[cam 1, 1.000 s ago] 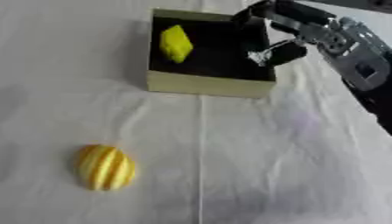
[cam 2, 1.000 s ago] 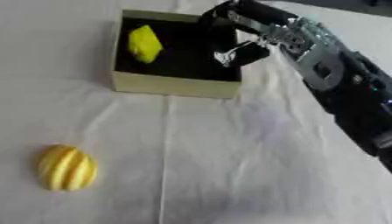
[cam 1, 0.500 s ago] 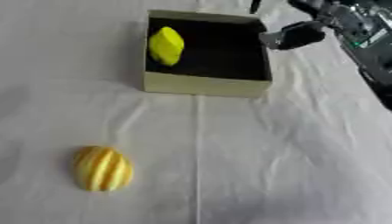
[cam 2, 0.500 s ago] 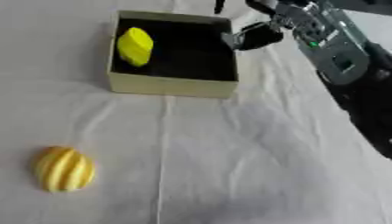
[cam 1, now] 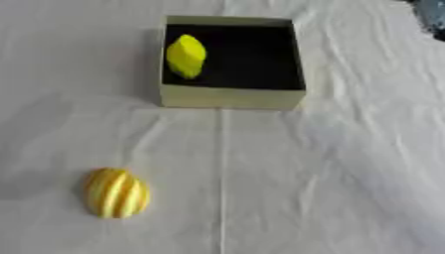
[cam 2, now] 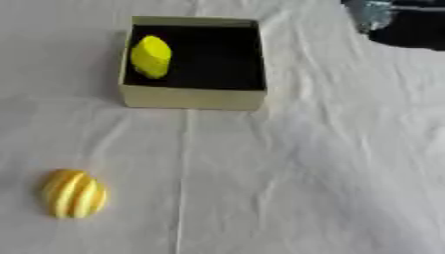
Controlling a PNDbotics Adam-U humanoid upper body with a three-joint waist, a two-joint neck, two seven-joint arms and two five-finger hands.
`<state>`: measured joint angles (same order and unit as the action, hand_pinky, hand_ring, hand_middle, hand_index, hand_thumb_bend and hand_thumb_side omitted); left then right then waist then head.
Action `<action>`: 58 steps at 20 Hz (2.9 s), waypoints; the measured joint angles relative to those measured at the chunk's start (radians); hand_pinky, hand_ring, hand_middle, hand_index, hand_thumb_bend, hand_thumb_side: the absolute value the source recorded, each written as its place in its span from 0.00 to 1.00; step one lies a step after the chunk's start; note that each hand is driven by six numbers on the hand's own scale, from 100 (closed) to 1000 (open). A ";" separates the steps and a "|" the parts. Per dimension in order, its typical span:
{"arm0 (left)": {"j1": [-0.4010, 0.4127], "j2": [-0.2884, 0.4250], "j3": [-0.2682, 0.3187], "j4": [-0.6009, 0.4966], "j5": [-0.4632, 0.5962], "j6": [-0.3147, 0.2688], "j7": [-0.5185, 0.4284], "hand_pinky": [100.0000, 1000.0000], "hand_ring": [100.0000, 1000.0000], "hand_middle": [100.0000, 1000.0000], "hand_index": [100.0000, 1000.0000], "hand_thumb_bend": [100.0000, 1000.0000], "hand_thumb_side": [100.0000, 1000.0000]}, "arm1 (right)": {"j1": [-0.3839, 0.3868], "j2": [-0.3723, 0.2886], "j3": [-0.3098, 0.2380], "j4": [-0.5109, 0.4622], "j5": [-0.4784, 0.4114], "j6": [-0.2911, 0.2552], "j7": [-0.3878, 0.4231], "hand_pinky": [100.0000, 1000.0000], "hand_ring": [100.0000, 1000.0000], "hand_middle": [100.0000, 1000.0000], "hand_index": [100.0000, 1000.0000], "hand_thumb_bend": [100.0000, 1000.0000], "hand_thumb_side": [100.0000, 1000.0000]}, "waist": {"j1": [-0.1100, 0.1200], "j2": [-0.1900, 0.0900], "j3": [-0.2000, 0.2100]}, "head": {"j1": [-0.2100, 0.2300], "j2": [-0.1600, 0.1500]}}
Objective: Pick up objects on the table and place them in the box.
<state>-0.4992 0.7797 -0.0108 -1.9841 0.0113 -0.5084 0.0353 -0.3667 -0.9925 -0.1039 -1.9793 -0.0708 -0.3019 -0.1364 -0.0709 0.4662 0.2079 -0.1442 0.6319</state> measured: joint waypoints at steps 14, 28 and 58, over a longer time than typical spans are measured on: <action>0.041 0.348 -0.188 -0.001 -0.373 -0.041 -0.161 0.96 0.93 0.81 0.90 0.10 0.22 | 0.269 0.125 -0.129 -0.004 0.111 -0.200 -0.309 0.87 0.77 0.44 0.76 0.00 0.01 | 0.032 0.003 -0.050 | 0.038 0.000; 0.089 0.348 -0.278 -0.003 -0.479 0.018 -0.407 0.99 0.94 0.83 0.90 0.25 0.00 | 0.297 0.235 -0.129 -0.004 0.107 -0.133 -0.299 0.88 0.76 0.41 0.74 0.00 0.37 | 0.049 0.003 -0.059 | 0.045 -0.001; 0.045 0.248 -0.414 -0.006 -0.617 0.208 -0.538 0.89 0.86 0.74 0.84 0.32 0.21 | 0.288 0.330 -0.123 -0.004 0.009 0.014 -0.193 0.90 0.75 0.37 0.71 0.00 0.51 | 0.078 0.003 -0.073 | 0.056 0.000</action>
<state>-0.4543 1.0276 -0.4247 -1.9900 -0.6055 -0.3008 -0.5024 -0.0791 -0.6627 -0.2266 -1.9837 -0.0621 -0.2883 -0.3294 0.0072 0.4690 0.1345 -0.0880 0.6321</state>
